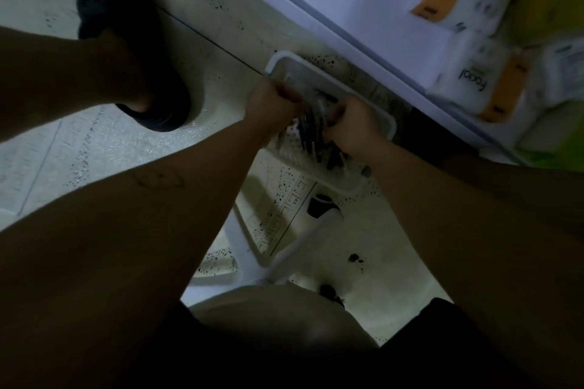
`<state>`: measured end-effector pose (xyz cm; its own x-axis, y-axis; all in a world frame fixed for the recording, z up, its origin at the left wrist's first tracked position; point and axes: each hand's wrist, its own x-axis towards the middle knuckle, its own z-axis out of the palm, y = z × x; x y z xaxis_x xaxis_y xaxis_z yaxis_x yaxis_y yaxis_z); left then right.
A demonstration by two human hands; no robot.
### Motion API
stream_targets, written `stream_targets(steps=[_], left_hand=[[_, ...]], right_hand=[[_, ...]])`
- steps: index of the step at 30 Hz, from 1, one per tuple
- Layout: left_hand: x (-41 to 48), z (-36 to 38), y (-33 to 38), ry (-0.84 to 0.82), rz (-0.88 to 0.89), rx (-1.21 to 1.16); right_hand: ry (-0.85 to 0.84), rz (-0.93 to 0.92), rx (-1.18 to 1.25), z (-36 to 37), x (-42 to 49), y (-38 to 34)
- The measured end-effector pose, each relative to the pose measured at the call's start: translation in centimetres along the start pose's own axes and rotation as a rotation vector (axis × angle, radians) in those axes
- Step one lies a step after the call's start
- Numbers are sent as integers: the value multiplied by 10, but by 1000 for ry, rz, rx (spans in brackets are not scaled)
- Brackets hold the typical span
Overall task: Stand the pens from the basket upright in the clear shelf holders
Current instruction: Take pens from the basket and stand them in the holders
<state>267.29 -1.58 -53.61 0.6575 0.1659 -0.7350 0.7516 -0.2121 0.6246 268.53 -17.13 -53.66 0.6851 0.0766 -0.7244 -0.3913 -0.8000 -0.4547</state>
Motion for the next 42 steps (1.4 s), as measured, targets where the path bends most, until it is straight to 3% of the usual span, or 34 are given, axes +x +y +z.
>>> stream_targets(steps=[8, 13, 20, 26, 35, 42], left_hand=[[-34, -13, 31, -61, 156, -35], [-71, -12, 65, 1, 280, -72], [-134, -34, 116, -26, 481, -168], [-180, -59, 159, 52, 618, -156], [-278, -75, 240, 36, 1052, -67], [-377, -71, 311, -12, 1295, 33]], right_hand=[[140, -185, 9, -21, -48, -23], [256, -268, 16, -57, -80, -50], [448, -396, 228, -95, -144, -82], [593, -557, 335, -131, -198, -124], [770, -801, 435, -199, -287, -152], [960, -947, 476, -263, -376, -152]])
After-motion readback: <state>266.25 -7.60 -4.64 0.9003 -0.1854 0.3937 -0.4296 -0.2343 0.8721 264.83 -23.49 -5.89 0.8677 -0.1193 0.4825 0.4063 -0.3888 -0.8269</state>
